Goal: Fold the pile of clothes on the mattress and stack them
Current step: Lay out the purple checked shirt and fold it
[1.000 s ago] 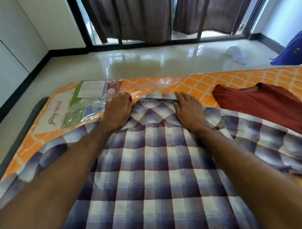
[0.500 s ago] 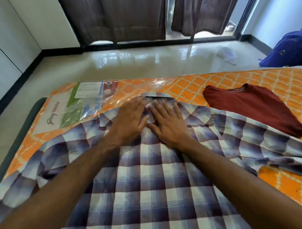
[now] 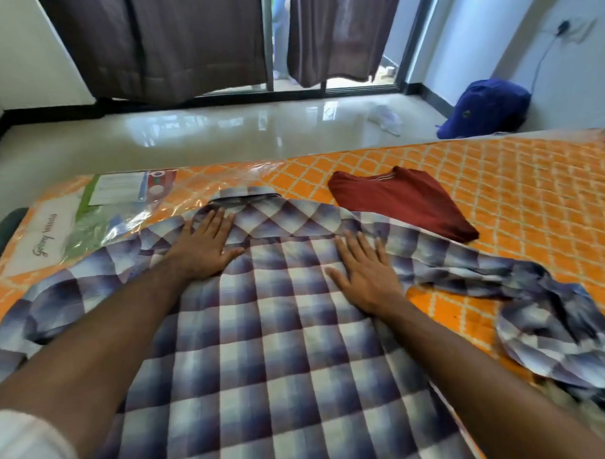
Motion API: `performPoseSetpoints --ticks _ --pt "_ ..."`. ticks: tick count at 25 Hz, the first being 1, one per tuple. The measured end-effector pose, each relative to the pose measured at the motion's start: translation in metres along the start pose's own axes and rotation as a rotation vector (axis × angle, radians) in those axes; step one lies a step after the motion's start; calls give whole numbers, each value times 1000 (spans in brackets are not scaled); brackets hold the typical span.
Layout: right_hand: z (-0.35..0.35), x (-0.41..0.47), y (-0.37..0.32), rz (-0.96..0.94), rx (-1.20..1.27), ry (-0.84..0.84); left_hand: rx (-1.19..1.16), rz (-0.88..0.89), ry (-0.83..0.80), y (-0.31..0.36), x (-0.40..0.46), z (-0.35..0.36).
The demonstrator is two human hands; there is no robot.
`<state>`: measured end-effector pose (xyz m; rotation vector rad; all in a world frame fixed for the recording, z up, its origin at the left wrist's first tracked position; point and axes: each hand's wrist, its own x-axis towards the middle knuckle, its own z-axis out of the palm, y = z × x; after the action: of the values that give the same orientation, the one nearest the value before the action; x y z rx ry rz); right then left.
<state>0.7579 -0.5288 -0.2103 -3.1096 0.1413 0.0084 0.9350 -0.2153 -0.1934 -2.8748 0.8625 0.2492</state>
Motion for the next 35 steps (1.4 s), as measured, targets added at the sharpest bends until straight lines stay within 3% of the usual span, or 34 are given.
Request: performPoseSetpoints --ticks 3,5,7,9,11,14,19,23,30,35 --pt "-13 -81 69 154 -81 85 346 -173 -29 26 0 -31" --pt "-28 -132 80 139 -82 139 436 -98 81 81 -13 -53" --pt "-36 -179 65 151 41 119 183 112 189 153 -32 -60" --pt "-43 -222 45 220 292 -43 -83 281 197 240 -58 -55" --pt "-47 -254 32 255 467 -192 -116 306 57 309 -73 -46" --pt "-45 -303 36 266 447 -282 -122 253 -117 368 -79 -37" --pt "-36 -344 60 390 695 -299 -280 206 82 347 -77 -34" --pt "-43 -355 62 366 900 -213 -433 71 97 334 -70 -42" --pt "-31 -351 61 324 888 -244 -284 176 -22 337 -52 -48" --pt "-33 -360 59 336 1062 -117 -75 157 10 344 -35 -53"
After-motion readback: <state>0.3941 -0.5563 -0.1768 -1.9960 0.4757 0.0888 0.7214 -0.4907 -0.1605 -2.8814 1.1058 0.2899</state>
